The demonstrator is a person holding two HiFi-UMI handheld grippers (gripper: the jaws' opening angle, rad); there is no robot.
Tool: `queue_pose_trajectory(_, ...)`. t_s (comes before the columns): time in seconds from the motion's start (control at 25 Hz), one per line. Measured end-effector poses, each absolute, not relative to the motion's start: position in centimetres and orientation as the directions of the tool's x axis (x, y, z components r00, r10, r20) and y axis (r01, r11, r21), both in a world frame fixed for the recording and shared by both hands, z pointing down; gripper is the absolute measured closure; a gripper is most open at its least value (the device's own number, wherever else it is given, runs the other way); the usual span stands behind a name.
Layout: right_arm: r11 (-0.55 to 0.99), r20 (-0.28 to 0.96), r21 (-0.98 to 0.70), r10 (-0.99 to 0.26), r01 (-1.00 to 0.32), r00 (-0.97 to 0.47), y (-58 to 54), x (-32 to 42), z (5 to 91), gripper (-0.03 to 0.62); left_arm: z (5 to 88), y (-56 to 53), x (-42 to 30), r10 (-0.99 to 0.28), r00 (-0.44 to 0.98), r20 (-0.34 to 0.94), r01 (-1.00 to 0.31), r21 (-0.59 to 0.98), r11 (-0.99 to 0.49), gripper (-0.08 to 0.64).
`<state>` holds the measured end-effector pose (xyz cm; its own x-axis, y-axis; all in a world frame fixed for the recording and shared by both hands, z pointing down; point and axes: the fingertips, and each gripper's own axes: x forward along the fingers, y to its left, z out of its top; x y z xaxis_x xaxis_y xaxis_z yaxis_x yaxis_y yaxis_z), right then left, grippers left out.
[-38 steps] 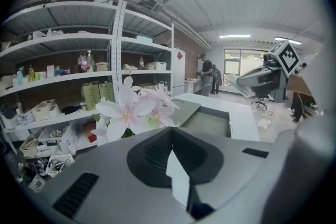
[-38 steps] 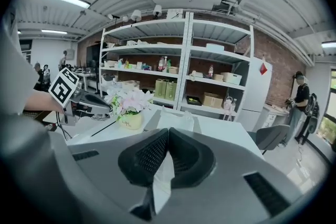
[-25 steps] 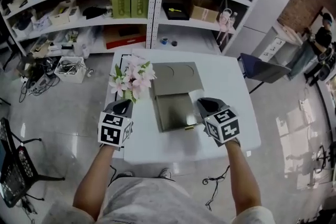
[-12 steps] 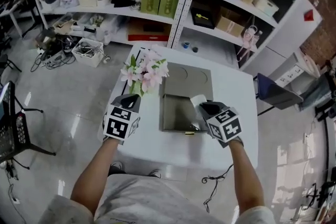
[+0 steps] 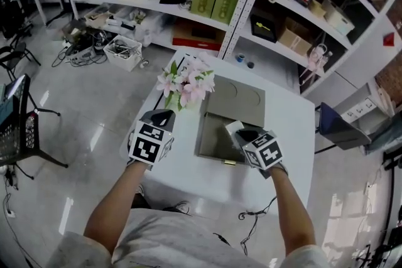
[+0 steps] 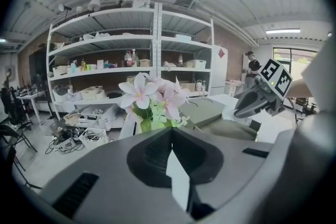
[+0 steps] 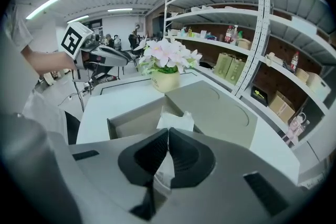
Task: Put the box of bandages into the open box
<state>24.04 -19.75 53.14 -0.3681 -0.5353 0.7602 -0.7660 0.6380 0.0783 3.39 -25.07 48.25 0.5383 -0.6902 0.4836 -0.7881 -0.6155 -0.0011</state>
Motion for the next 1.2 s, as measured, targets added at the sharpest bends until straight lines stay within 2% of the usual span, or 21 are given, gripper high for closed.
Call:
queue_pose_trajectory(0.6, 0.711, 0.824, 0.024, -0.412, -0.703, -0.388, -19.9, 22.1, 58.1, 0.586, 48.1, -24.2, 1.9, -0.718, 0.483, 0.5, -0.815, -0.041, -0.577, 0.555)
queue_pose_trajectory(1.2, 0.708, 0.834, 0.019, -0.401, -0.706, -0.38, -19.9, 21.7, 59.0, 0.581, 48.9, -23.4, 0.2, -0.716, 0.468, 0.518, -0.829, -0.025, -0.559, 0.555)
